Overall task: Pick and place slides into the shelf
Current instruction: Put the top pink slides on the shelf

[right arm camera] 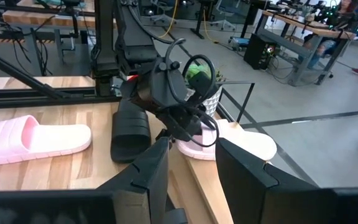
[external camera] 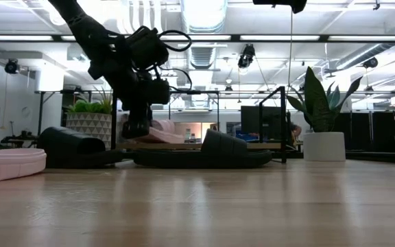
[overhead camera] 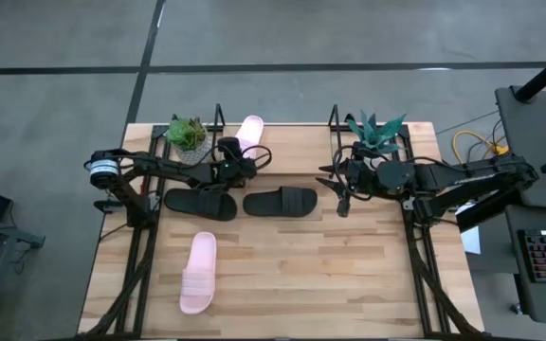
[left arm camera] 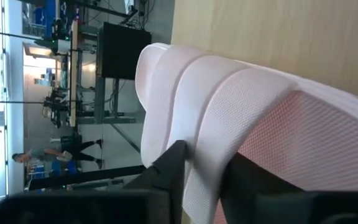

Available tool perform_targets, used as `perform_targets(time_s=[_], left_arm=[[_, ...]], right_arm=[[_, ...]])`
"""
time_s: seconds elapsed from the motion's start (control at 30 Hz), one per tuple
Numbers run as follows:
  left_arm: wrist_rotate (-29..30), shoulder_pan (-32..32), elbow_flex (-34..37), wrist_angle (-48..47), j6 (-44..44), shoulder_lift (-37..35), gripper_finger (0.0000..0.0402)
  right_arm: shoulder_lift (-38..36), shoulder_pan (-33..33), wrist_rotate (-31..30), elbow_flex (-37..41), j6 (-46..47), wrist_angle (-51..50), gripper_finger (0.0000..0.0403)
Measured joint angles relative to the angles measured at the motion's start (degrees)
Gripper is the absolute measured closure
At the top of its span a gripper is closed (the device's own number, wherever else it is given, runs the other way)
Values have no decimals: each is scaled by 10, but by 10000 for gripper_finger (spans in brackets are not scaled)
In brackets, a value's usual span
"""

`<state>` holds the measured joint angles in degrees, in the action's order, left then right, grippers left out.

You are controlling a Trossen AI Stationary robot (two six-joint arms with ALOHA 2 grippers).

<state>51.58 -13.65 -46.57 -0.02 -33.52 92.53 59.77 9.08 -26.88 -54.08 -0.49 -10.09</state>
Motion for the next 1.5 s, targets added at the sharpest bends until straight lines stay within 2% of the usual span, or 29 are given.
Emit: perform_targets(time_s=[0.17, 0.7, 0.97, 1.17, 1.5], left_arm=[[4, 0, 0, 1, 6, 0, 395], [134, 47, -7, -1, 91, 0, 400], [179, 56, -5, -1, 111, 0, 400], [195, 55, -3, -8, 166, 0, 400], [223, 61, 6, -41, 211, 0, 400]], right_arm=[[0, 0, 0, 0, 0, 0, 280], [0, 0, 0, 0, -2, -3, 280], [0, 0, 0, 0, -2, -4, 280], [0, 0, 0, 1, -2, -4, 280], [0, 0, 0, 6, -8, -4, 280]])
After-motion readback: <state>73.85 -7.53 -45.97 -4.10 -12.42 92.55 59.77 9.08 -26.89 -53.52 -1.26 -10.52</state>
